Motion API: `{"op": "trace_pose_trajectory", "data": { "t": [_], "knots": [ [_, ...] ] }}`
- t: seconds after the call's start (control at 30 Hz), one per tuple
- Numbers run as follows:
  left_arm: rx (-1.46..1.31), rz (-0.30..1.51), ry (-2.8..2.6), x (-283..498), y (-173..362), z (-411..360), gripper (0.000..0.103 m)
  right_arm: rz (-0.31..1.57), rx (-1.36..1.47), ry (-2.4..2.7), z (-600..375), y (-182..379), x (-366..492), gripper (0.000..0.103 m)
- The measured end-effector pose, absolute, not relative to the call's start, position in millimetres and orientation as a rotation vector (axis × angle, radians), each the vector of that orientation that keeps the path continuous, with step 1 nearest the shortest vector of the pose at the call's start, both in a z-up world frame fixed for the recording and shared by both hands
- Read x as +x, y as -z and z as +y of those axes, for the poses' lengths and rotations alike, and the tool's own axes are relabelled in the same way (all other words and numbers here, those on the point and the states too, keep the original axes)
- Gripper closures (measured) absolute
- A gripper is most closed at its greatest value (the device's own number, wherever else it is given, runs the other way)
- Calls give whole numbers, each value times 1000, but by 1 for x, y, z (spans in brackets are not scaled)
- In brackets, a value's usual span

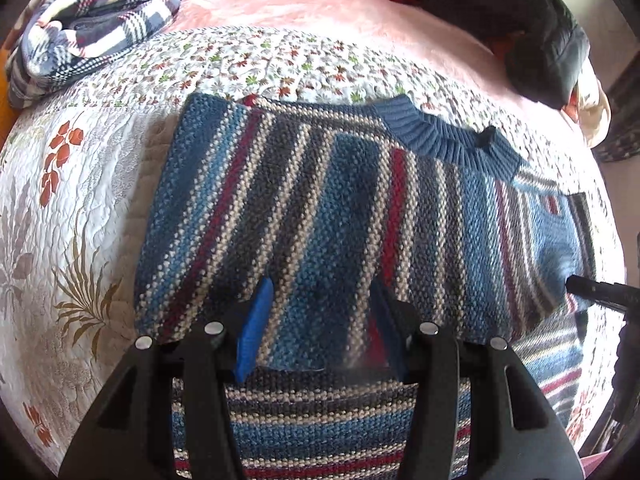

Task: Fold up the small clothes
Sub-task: 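Grasp the ribbed hem with both tools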

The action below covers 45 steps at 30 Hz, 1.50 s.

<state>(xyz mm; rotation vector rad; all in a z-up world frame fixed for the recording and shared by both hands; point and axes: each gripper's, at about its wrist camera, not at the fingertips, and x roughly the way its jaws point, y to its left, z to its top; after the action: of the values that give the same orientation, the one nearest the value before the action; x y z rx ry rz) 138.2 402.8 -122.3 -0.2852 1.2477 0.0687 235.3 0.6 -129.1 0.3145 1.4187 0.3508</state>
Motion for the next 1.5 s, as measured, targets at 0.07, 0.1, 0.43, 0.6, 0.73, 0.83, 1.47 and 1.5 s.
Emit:
{"op": "trace_pose_trajectory", "data": {
  "t": [0.07,0.1,0.43,0.6,0.73,0.83,1.47,1.5],
  "knots": [
    [-271,1271,-75,138,129,403,53,1401,273,-347,1,125,232,96],
    [-264,1275,-77,137,132,404,52,1392,245,-337,1,122,230,97],
    [-240,1275,-72,137,139,402,52,1425,171,-260,-13,139,222,103],
    [-246,1258,-60,124,114,403,51,1402,240,-311,-29,115,201,92],
    [-308,1237,-56,92,79,410,41,1355,224,-337,-44,76,169,76],
    [-358,1265,-37,53,59,413,33,1340,206,-356,-51,52,136,67],
    [-523,1571,-221,-133,109,455,28,1570,281,-272,-109,95,-62,52],
    [-540,1589,-209,-134,114,453,28,1580,278,-273,-108,98,-64,52]
  ]
}}
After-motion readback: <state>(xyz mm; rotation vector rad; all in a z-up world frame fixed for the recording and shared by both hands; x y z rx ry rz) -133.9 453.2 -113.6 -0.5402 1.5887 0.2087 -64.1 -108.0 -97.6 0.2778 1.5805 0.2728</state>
